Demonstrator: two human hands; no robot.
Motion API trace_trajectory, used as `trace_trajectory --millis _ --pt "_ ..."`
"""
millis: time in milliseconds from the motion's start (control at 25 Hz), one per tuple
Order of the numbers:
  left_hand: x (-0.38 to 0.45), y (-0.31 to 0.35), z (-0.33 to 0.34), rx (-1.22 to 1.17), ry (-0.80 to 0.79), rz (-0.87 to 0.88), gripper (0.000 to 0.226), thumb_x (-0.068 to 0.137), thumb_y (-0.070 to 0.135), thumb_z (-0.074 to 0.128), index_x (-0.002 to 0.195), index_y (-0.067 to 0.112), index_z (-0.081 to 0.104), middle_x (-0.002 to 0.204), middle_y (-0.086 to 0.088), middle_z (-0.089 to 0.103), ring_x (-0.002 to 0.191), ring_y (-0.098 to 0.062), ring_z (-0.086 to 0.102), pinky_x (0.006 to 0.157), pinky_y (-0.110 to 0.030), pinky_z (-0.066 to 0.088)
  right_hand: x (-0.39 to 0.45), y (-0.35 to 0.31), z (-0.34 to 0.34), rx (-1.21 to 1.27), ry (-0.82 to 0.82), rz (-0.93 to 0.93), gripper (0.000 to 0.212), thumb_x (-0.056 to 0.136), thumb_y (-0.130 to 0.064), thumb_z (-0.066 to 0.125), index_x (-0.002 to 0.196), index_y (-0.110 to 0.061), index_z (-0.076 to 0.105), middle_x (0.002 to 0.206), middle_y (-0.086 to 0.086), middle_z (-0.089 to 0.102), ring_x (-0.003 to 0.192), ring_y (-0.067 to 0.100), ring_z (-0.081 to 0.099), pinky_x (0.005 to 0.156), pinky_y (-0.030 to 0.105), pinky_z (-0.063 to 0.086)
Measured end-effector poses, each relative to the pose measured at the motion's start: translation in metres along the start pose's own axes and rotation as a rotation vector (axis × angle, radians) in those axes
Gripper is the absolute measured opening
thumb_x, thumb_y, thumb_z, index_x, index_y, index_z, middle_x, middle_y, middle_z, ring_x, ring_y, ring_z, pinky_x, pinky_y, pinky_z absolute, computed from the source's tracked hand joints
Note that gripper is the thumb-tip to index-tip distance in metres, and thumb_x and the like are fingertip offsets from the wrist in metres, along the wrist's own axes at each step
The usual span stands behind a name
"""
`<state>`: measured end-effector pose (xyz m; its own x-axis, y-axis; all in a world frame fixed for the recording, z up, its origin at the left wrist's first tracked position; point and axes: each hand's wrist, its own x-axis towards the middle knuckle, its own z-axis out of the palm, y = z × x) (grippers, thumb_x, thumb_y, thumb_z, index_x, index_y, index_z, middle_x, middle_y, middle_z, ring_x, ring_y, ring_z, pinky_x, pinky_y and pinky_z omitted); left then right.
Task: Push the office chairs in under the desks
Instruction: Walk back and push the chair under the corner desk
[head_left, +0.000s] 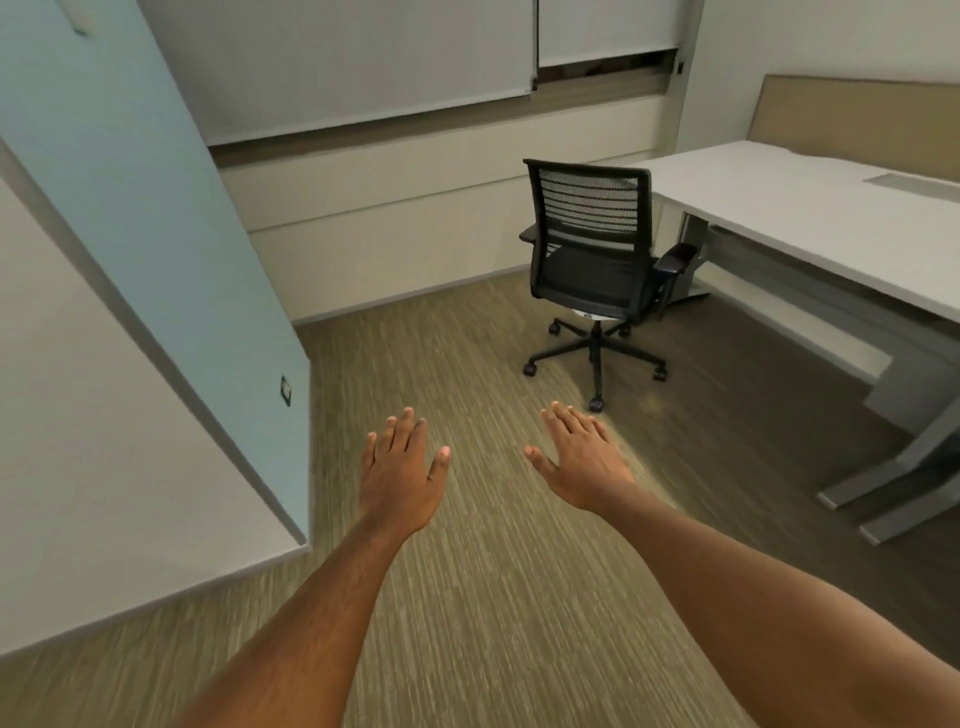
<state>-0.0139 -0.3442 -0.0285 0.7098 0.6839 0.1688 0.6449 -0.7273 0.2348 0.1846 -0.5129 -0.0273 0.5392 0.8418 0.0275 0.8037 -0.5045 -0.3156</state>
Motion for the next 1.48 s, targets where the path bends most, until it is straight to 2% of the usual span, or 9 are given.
trace_trajectory --millis 80,200,400,720,1080,1200,1400,1480 --pt "0.039 -0.006 0.014 -0.019 -0.016 -0.006 0.075 0.097 0.058 0.011 0.158 0.016 0.022 0.168 -0.004 0.006 0.155 -0.021 0.0 0.124 -0.043 -0.004 0.033 0.009 0.004 -0.012 -0.015 0.003 0.074 0.1 -0.062 0.027 0.159 -0.019 0.012 0.167 0.002 0.007 0.153 0.017 0.001 0.122 0.038 0.0" --pt "0.106 -0.016 0.036 -0.048 -0.051 0.002 0.068 0.103 0.054 0.019 0.159 0.015 0.019 0.168 -0.004 0.003 0.155 -0.021 -0.003 0.124 -0.042 -0.005 0.093 0.027 0.014 -0.036 -0.009 0.024 0.075 0.1 -0.064 0.026 0.159 -0.019 0.012 0.167 0.001 0.007 0.153 0.017 0.001 0.121 0.037 -0.003" --pt "0.254 -0.038 0.064 -0.053 -0.083 0.081 0.068 0.103 0.053 0.021 0.159 0.014 0.018 0.168 -0.005 0.002 0.155 -0.021 -0.004 0.124 -0.042 -0.006 0.225 0.051 0.02 -0.054 0.026 0.123 0.075 0.099 -0.063 0.028 0.159 -0.02 0.015 0.167 0.002 0.01 0.153 0.018 0.004 0.123 0.04 0.001" --pt "0.486 -0.04 0.065 -0.033 -0.091 0.211 0.068 0.103 0.054 0.02 0.159 0.015 0.017 0.168 -0.004 0.002 0.155 -0.021 -0.002 0.123 -0.043 -0.008 0.414 0.071 -0.028 -0.046 0.172 0.239 0.074 0.099 -0.063 0.03 0.158 -0.02 0.02 0.167 0.0 0.011 0.153 0.017 0.005 0.123 0.04 0.004" --pt "0.681 -0.029 0.126 -0.07 -0.098 0.276 0.068 0.103 0.054 0.023 0.159 0.016 0.016 0.168 -0.002 0.0 0.154 -0.018 -0.003 0.122 -0.04 -0.008 0.574 0.152 -0.022 -0.045 0.159 0.361 0.074 0.099 -0.061 0.034 0.158 -0.02 0.021 0.167 0.001 0.013 0.153 0.016 0.007 0.124 0.039 0.006" --pt "0.754 -0.021 0.146 -0.035 -0.117 0.313 0.068 0.103 0.054 0.021 0.159 0.016 0.014 0.168 -0.002 -0.002 0.154 -0.018 -0.004 0.122 -0.039 -0.009 0.652 0.199 -0.051 -0.016 0.249 0.432 0.072 0.099 -0.058 0.038 0.157 -0.018 0.026 0.166 0.003 0.018 0.152 0.02 0.014 0.123 0.041 0.011" --pt "0.916 0.022 0.15 0.003 -0.118 0.377 0.069 0.103 0.054 0.024 0.159 0.015 0.015 0.168 -0.003 0.001 0.155 -0.019 -0.002 0.124 -0.042 -0.005 0.775 0.287 -0.15 0.003 0.528 0.548 0.07 0.1 -0.059 0.037 0.155 -0.016 0.029 0.164 0.007 0.023 0.15 0.025 0.02 0.121 0.045 0.017" --pt "0.971 0.05 0.147 0.002 -0.09 0.423 0.069 0.103 0.054 0.024 0.159 0.015 0.014 0.168 -0.004 0.0 0.155 -0.02 -0.001 0.124 -0.042 -0.005 0.803 0.326 -0.18 -0.025 0.523 0.617 0.07 0.1 -0.059 0.036 0.154 -0.015 0.032 0.163 0.008 0.026 0.149 0.026 0.022 0.121 0.047 0.016"
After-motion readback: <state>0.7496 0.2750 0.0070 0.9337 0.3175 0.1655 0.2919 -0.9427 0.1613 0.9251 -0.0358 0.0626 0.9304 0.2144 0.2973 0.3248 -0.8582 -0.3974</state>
